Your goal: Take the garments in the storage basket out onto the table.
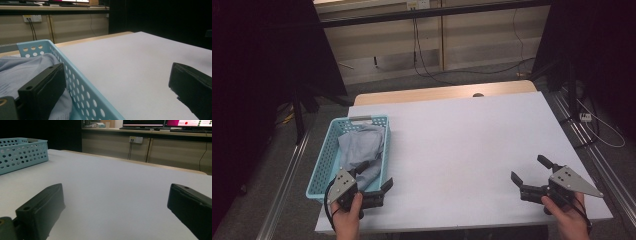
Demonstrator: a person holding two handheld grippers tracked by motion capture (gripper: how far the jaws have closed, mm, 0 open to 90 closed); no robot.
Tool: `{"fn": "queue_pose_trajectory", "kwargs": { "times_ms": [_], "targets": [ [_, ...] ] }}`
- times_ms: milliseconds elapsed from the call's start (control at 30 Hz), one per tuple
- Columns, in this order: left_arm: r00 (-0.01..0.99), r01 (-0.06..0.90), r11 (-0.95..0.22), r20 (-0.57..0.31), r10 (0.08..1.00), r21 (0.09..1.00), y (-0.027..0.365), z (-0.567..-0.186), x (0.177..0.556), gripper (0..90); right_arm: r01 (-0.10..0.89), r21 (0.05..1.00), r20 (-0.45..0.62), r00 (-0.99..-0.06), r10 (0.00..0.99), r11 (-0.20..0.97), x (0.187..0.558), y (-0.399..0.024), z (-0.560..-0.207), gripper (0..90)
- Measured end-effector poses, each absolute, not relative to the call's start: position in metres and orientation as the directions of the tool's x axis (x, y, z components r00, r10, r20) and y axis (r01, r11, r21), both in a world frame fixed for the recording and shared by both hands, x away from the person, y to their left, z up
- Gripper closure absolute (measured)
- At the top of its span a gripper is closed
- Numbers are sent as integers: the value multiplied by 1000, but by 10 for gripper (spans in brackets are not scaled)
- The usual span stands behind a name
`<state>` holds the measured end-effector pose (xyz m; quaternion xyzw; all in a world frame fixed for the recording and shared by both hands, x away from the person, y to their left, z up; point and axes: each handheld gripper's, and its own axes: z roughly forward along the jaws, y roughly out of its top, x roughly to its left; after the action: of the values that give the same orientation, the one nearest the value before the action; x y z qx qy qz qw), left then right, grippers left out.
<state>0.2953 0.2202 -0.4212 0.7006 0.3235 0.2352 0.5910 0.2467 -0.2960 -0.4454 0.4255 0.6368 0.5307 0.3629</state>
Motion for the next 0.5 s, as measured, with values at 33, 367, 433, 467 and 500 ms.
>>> {"fn": "queue_pose_trajectory", "kwargs": {
  "times_ms": [33,367,433,467,500],
  "targets": [
    [680,175,-92,-53,731,980,220,-421,295,15,157,985,-10,-374,927,74,247,-296,-445,4],
    [687,181,-92,-59,725,979,219,-420,295,16,157,984,-13,-380,925,79,247,-296,-445,4],
    [690,179,-98,-54,722,979,219,-419,295,16,156,985,-11,-383,924,76,247,-295,-445,4],
    [690,179,-97,-54,722,979,219,-419,295,16,156,985,-12,-384,923,78,247,-295,-445,4],
    [691,181,-96,-57,720,979,219,-418,295,16,154,985,-14,-385,923,79,246,-295,-445,4]
  ]
}}
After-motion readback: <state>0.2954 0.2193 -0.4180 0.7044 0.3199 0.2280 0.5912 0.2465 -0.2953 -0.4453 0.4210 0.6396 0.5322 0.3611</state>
